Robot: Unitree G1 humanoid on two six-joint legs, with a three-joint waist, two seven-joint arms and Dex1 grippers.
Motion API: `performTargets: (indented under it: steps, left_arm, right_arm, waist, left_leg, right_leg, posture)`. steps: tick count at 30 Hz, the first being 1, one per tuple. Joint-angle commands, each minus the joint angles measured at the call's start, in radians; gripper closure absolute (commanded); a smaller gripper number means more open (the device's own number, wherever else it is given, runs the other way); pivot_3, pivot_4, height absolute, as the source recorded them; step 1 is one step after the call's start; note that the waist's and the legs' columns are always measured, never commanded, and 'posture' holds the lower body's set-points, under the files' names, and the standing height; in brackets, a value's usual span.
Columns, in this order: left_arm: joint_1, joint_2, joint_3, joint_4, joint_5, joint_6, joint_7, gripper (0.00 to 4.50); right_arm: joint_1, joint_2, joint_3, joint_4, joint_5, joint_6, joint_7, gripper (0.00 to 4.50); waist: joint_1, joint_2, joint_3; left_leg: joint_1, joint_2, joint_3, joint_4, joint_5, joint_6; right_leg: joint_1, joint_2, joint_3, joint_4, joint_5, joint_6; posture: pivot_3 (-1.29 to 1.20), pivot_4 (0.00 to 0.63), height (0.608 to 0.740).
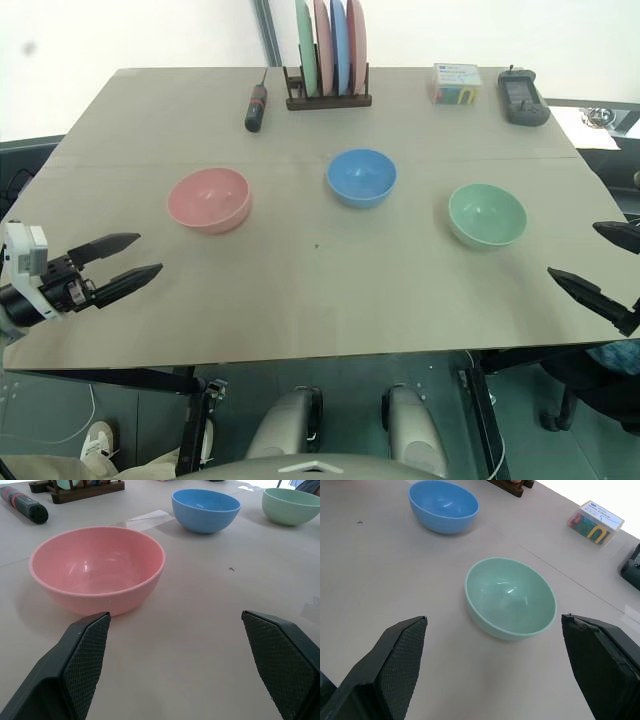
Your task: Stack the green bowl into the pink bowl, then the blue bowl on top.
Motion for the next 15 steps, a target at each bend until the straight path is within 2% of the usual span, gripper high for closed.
performTargets:
  steps: [1, 7, 12, 15]
  left_arm:
    - [-0.029, 0.01, 0.004, -0.026, 0.001, 0.008, 0.011, 0.04]
    - [-0.089, -0.034, -0.032, -0.106, 0.02, 0.038, 0.102, 0.04]
    - [-0.121, -0.036, -0.157, -0.336, 0.251, 0.091, 0.394, 0.04]
    - [-0.173, -0.018, -0.223, -0.427, 0.309, 0.196, 0.482, 0.04]
  right_arm:
    - [-0.03, -0.012, 0.017, -0.011, -0.004, -0.002, -0.02, 0.0]
    - [-0.121, -0.005, 0.126, -0.032, 0.006, 0.01, -0.072, 0.0]
    - [-0.228, 0.033, 0.286, -0.083, 0.033, -0.005, -0.105, 0.0]
    - [-0.297, 0.059, 0.386, -0.108, 0.032, -0.002, -0.133, 0.0]
  waist:
    - [0.0, 0.0, 0.0]
    - [-0.001, -0.001, 0.0]
    - [0.0, -0.001, 0.0]
    - [0.0, -0.001, 0.0]
  left_leg:
    - [0.0, 0.0, 0.0, 0.0, 0.0, 0.0]
    - [0.001, 0.0, 0.0, 0.003, 0.0, 0.0]
    - [0.0, 0.0, -0.001, 0.003, 0.0, 0.0]
    - [0.0, 0.0, -0.001, 0.003, 0.0, 0.0]
  right_leg:
    - [0.0, 0.0, 0.0, 0.0, 0.0, 0.0]
    - [0.002, 0.0, 0.0, 0.001, 0.0, 0.0]
    - [0.002, 0.001, 0.0, 0.001, 0.002, -0.001]
    - [0.002, 0.002, 0.001, 0.001, 0.002, -0.002]
  posture:
    - [0.0, 0.15, 0.74]
    - [0.0, 0.15, 0.74]
    - [0.0, 0.15, 0.74]
    - [0.0, 0.15, 0.74]
